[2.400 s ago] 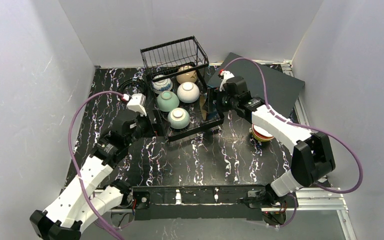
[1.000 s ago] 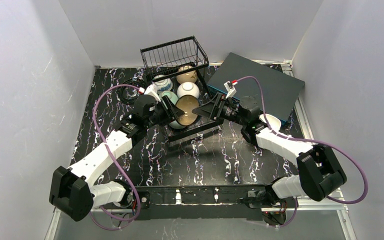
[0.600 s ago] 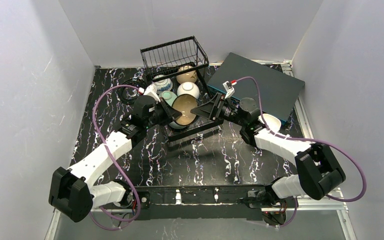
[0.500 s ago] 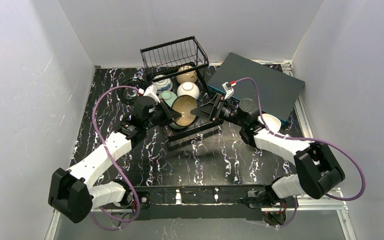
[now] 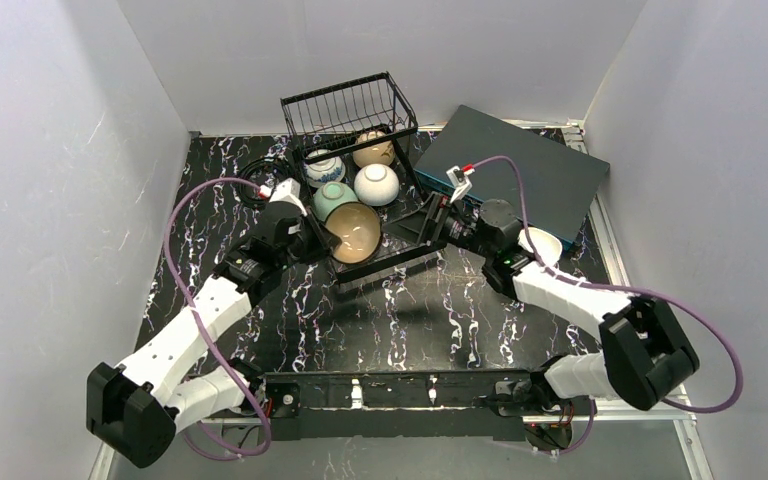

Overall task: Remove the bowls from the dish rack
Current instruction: Place the bowl at the center of the board.

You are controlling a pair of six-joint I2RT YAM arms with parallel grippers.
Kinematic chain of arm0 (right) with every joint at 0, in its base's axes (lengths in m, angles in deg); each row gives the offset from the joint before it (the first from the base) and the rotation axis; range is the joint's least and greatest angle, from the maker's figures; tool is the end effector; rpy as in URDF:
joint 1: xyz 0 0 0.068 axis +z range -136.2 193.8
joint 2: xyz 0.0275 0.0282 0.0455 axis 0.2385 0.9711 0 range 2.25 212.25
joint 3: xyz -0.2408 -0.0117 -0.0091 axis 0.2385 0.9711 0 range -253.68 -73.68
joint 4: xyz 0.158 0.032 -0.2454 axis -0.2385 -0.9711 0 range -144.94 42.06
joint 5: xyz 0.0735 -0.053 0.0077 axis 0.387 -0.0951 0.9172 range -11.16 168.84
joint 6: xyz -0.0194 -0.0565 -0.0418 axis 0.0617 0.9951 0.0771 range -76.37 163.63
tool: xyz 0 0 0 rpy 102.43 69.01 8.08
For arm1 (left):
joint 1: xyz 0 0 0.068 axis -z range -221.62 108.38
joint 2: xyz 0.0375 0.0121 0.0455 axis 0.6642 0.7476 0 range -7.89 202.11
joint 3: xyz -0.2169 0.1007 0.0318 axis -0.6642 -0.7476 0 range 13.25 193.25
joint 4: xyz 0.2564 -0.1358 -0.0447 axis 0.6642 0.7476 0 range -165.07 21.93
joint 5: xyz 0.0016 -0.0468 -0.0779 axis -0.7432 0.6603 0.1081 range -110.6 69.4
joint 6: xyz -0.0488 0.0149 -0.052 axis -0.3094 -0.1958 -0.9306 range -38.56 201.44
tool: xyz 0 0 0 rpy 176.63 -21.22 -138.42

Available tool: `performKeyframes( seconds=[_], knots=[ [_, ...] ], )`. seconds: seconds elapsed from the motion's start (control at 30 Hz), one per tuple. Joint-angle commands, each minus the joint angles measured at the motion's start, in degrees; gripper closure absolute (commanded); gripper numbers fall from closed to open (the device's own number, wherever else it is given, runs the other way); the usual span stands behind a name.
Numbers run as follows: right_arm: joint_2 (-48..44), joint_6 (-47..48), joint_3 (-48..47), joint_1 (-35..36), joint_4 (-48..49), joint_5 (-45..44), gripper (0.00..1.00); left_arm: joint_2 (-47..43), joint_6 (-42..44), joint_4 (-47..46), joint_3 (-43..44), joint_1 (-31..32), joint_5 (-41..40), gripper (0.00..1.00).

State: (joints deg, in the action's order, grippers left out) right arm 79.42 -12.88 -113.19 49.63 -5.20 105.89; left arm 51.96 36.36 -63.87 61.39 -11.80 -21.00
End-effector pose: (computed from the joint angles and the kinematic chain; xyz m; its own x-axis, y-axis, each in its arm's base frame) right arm 0.2706 0.2294 0.2274 -0.7014 0.4098 -0.5832 -0.5503 0.2088 0.8084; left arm 0.2720 -0.1553 0.2632 -0.5866 -0.4799 -0.6524 0.1081 0.7519 -0.6503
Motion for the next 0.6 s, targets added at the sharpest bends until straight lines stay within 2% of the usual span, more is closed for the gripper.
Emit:
performKeyframes(
  seconds=[0.0, 0.3, 0.57],
  knots=[
    [-5.51, 10.56, -2.42, -0.75, -9.18, -4.84, 0.01, -3.91, 2.28, 5.01, 1.22, -0.88, -6.39, 1.0],
    [-15.71, 31.42, -7.83, -0.97, -35.88, -20.01, 0.01, -7.12, 5.0, 14.18, 3.01, -3.81, -12.0, 1.0],
    [-24.02, 38.88, -7.56, -0.98, -44.34, -33.02, 0.01, -7.24, 5.84, 17.86, 3.19, -11.82, -10.76, 1.0]
  ],
)
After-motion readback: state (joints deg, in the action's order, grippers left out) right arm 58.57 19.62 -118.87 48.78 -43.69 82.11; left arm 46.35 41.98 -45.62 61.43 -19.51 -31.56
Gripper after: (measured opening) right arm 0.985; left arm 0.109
